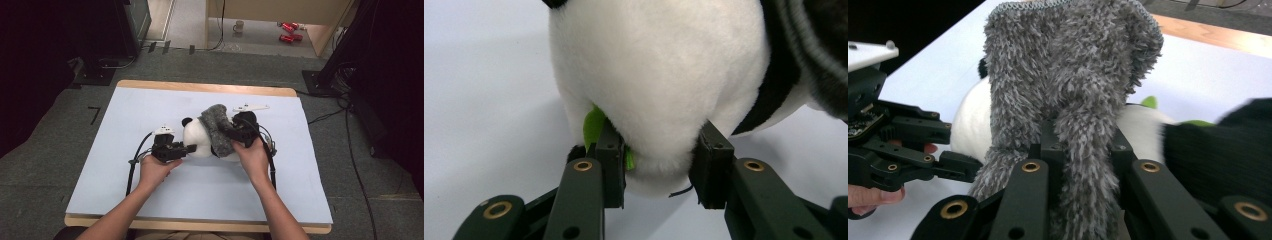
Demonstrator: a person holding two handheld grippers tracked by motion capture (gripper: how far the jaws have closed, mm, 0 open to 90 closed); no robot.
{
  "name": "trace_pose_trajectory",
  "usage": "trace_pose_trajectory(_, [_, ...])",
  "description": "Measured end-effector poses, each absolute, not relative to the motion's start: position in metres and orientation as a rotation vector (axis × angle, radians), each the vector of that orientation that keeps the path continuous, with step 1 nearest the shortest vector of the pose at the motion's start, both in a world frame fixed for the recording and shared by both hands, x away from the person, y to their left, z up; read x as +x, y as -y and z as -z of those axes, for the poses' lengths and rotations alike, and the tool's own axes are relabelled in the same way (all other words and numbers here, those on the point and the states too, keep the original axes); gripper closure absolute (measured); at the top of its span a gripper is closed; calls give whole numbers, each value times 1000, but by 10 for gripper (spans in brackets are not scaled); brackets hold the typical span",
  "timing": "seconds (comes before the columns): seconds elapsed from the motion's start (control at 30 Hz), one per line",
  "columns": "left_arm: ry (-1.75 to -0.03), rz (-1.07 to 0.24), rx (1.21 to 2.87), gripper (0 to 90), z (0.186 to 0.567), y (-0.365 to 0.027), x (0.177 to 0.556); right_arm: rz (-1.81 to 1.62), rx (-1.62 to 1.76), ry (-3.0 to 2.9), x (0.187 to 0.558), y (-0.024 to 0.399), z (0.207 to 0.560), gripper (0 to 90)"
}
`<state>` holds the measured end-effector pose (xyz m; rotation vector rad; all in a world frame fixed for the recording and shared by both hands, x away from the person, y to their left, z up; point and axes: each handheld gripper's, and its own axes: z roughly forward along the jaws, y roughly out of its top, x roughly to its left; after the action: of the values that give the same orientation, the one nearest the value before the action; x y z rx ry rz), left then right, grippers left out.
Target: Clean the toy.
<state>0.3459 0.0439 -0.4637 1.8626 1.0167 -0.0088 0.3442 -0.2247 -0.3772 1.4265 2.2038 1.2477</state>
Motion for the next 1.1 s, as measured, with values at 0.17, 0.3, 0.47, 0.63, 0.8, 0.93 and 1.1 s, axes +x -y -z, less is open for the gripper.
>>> trace_pose_trajectory(0.17, [-1033, 36, 1851, 629, 464, -46, 350, -1256, 1473, -2145, 343, 246, 371, 779])
trace_pose_trajectory(0.3, [-1040, 48, 1846, 626, 463, -46, 353, -1260, 1519, -2098, 342, 264, 369, 778])
trace_pose_trajectory(0.47, [-1044, 47, 1847, 627, 463, -45, 355, -1244, 1578, -2037, 339, 285, 369, 778])
trace_pose_trajectory(0.63, [-1050, 47, 1851, 627, 463, -45, 357, -1176, 1620, -1983, 336, 301, 369, 789])
trace_pose_trajectory(0.8, [-1051, 41, 1854, 627, 462, -45, 357, -1251, 1631, -1959, 332, 310, 356, 791])
trace_pose_trajectory(0.93, [-1050, 41, 1848, 623, 461, -44, 354, -1320, 1569, -1976, 327, 297, 341, 791])
trace_pose_trajectory(1.1, [-1030, 9, 1857, 625, 456, -41, 345, -1366, 1469, -2054, 325, 264, 335, 790])
